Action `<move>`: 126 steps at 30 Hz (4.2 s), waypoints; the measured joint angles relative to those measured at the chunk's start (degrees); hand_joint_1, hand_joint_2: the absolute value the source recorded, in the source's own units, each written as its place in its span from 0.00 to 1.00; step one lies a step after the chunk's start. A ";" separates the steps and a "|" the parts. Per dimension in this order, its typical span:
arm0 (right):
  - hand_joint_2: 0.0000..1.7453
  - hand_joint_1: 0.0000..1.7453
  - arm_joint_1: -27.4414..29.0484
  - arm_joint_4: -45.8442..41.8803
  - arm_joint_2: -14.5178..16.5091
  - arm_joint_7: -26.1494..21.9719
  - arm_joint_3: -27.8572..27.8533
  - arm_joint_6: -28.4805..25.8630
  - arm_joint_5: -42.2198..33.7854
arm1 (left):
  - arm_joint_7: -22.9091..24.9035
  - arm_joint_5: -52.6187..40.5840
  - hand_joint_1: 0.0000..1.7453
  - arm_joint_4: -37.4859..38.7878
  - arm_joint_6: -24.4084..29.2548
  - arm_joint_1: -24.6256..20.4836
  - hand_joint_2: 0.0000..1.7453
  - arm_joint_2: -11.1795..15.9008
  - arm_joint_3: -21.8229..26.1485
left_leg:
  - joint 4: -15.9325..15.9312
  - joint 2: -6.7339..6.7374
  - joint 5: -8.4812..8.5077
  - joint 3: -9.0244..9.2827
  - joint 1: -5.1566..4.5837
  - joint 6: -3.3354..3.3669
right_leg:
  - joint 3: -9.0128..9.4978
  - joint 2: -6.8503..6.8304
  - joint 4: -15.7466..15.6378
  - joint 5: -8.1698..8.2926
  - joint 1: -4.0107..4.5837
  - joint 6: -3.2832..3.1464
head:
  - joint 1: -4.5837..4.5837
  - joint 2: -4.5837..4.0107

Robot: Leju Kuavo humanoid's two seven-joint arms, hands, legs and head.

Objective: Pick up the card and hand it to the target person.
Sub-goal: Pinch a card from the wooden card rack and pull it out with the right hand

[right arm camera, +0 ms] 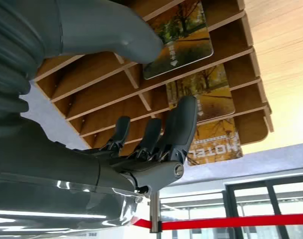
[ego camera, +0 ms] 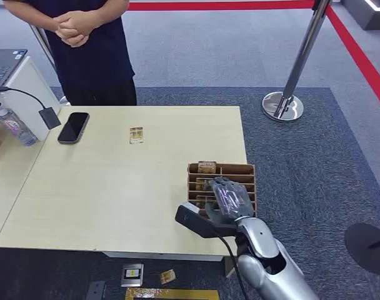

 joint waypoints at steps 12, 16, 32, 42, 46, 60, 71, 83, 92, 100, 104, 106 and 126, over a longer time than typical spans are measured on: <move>1.00 0.45 0.00 0.05 0.00 0.06 0.02 -0.05 0.00 | -0.03 0.00 0.00 0.07 0.00 -0.03 0.00 0.02 0.00 | 0.00 0.00 0.00 0.00 0.00 0.00 | 0.00 0.00 0.00 0.00 0.00 0.00 | 0.00 0.00; 1.00 0.45 0.00 0.10 0.00 0.08 0.02 -0.08 0.00 | -0.06 0.00 0.00 0.10 0.00 -0.04 0.00 0.02 0.00 | 0.00 0.00 0.00 0.00 0.00 0.00 | 0.00 0.00 0.00 0.00 0.00 0.00 | 0.00 0.00; 1.00 0.45 0.00 0.46 0.01 0.14 0.04 -0.27 0.00 | -0.24 0.02 0.00 0.44 0.00 -0.22 0.00 0.08 0.00 | 0.00 0.00 0.00 0.00 0.00 0.00 | 0.00 0.00 0.00 0.00 0.00 0.00 | 0.00 0.00; 1.00 0.46 -0.03 1.86 0.25 0.68 0.04 -1.53 0.90 | -1.20 0.44 0.00 2.10 0.07 -1.11 0.00 0.27 0.00 | 0.00 0.00 0.00 0.01 0.00 0.00 | 0.00 0.00 0.00 0.00 0.00 0.00 | -0.01 0.00; 1.00 0.49 -0.10 2.34 0.52 0.85 0.04 -1.95 1.45 | -1.41 0.57 0.00 2.79 0.13 -1.45 0.00 0.34 0.00 | 0.00 0.00 0.00 0.01 0.00 0.00 | 0.00 0.00 0.00 0.00 0.00 0.00 | -0.01 0.00; 1.00 0.74 -0.50 3.21 1.18 0.80 0.09 -2.38 1.95 | -1.89 1.13 0.00 4.38 0.15 -1.75 0.00 0.48 0.00 | 0.00 0.00 0.00 0.01 0.00 0.00 | 0.00 0.00 0.00 0.00 0.00 0.00 | -0.01 0.00; 1.00 0.76 -0.60 3.83 1.82 0.80 0.09 -2.54 2.00 | -2.21 1.46 0.00 4.92 0.58 -2.02 0.00 0.52 0.00 | 0.00 0.00 0.00 0.02 0.00 0.00 | 0.01 0.00 0.00 0.00 0.00 0.00 | 0.00 0.00; 1.00 0.77 -0.62 4.08 1.88 0.34 0.09 -3.04 2.02 | -2.67 1.87 0.00 5.31 1.12 -2.13 0.00 0.59 0.00 | 0.00 0.00 0.00 0.02 0.00 0.00 | 0.01 0.00 0.00 0.00 0.00 0.00 | 0.00 0.00; 1.00 0.77 -0.85 0.96 1.51 -1.05 0.04 -2.44 -1.48 | -2.93 2.58 0.00 5.60 1.59 -2.10 0.00 0.61 0.00 | 0.00 0.00 0.00 0.00 0.00 0.00 | -0.01 0.00 0.00 0.00 0.00 0.00 | -0.01 0.00; 1.00 0.76 -1.38 -5.36 -0.14 -2.39 -0.48 -2.38 -5.57 | -3.01 2.93 0.00 5.57 2.00 -1.92 0.00 0.61 0.00 | 0.00 0.00 0.00 0.00 0.00 0.00 | -0.02 0.00 0.00 0.00 0.00 0.00 | -0.01 0.00; 1.00 0.76 -1.45 -8.43 -1.31 -2.84 -0.78 -2.54 -7.01 | -2.32 2.67 0.00 4.73 3.17 -1.50 0.00 0.28 0.00 | 0.00 0.00 0.00 0.00 0.00 0.00 | -0.02 0.00 0.00 0.00 -0.01 0.00 | -0.01 0.00; 1.00 0.75 -1.45 -9.86 -1.85 -3.08 -0.90 -2.60 -7.61 | -1.40 2.20 0.00 3.71 3.52 -1.05 0.00 0.00 0.00 | 0.00 0.00 -0.01 -0.01 0.00 0.00 | -0.03 0.00 0.00 0.00 -0.01 0.00 | 0.00 0.00; 1.00 0.75 -1.50 -13.24 -3.25 -5.25 -0.15 0.60 -16.34 | 2.46 -2.33 0.00 -3.14 2.47 1.96 0.00 -0.62 0.03 | 0.00 0.00 -0.01 -0.07 0.00 0.00 | -0.06 0.00 0.00 0.00 0.00 0.00 | 0.00 0.00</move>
